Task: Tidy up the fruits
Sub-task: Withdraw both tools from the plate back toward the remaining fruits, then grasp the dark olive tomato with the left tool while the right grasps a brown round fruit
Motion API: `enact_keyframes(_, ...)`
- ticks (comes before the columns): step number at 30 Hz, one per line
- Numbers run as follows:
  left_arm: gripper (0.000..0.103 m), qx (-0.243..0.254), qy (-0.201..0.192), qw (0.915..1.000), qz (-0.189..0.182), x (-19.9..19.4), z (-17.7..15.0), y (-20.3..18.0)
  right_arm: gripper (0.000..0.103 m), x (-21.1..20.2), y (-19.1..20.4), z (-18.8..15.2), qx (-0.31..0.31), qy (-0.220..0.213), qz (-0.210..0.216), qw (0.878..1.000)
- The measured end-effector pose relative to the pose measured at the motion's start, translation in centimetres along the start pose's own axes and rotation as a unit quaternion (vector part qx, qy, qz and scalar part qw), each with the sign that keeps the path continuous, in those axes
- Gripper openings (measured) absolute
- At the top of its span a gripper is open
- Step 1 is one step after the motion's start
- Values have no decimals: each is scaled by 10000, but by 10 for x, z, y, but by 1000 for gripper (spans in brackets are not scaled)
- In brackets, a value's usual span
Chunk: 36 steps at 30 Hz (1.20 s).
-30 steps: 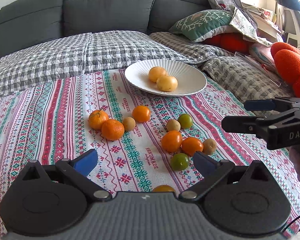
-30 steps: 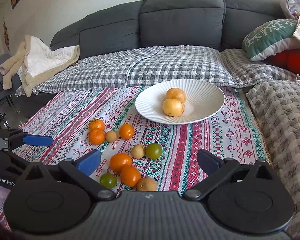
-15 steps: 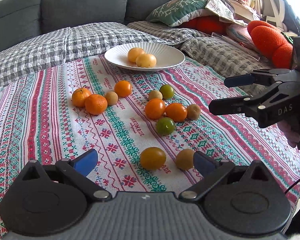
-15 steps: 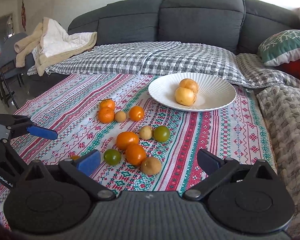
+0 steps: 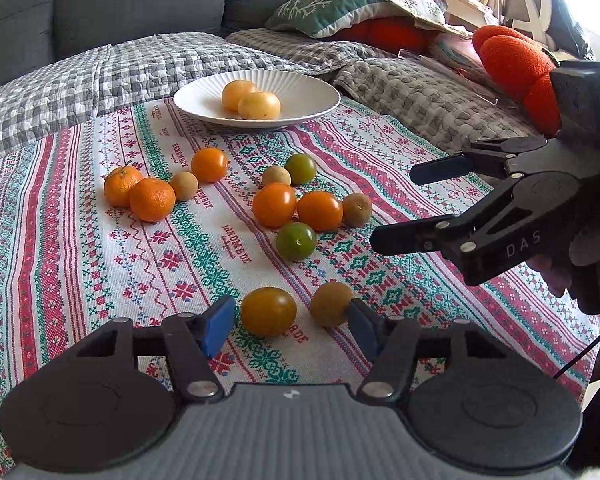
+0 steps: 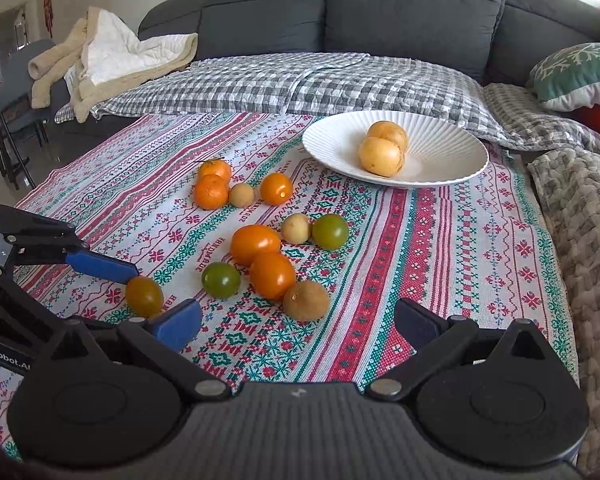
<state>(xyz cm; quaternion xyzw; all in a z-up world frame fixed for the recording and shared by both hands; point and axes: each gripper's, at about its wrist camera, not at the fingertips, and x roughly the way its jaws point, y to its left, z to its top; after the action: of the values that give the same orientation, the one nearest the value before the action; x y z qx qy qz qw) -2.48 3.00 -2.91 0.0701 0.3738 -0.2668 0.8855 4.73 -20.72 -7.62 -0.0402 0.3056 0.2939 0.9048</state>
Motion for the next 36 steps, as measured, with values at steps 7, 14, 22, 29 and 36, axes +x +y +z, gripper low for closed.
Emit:
enact_keyframes(7, 37, 29, 205, 9997, 114, 0, 1, 4, 82, 15, -11, -2, 98, 317, -277, 9991)
enact_keyframes(14, 33, 6, 250, 9995, 213, 7, 3, 3, 69, 23, -13, 0, 145, 335, -372, 9986)
enact_keyframes(22, 20, 62, 284, 9992, 274, 13, 5, -1, 50, 29, 0, 6, -47, 278, -329, 9991)
enact_keyframes(29, 20, 36, 305, 9989, 341, 13, 6, -2, 26, 32, 8, 9, -264, 254, -285, 9989)
enact_keyframes(36, 20, -126, 278, 9987, 417, 12, 10, 1, 26, 32, 6, 12, -221, 275, -248, 9991)
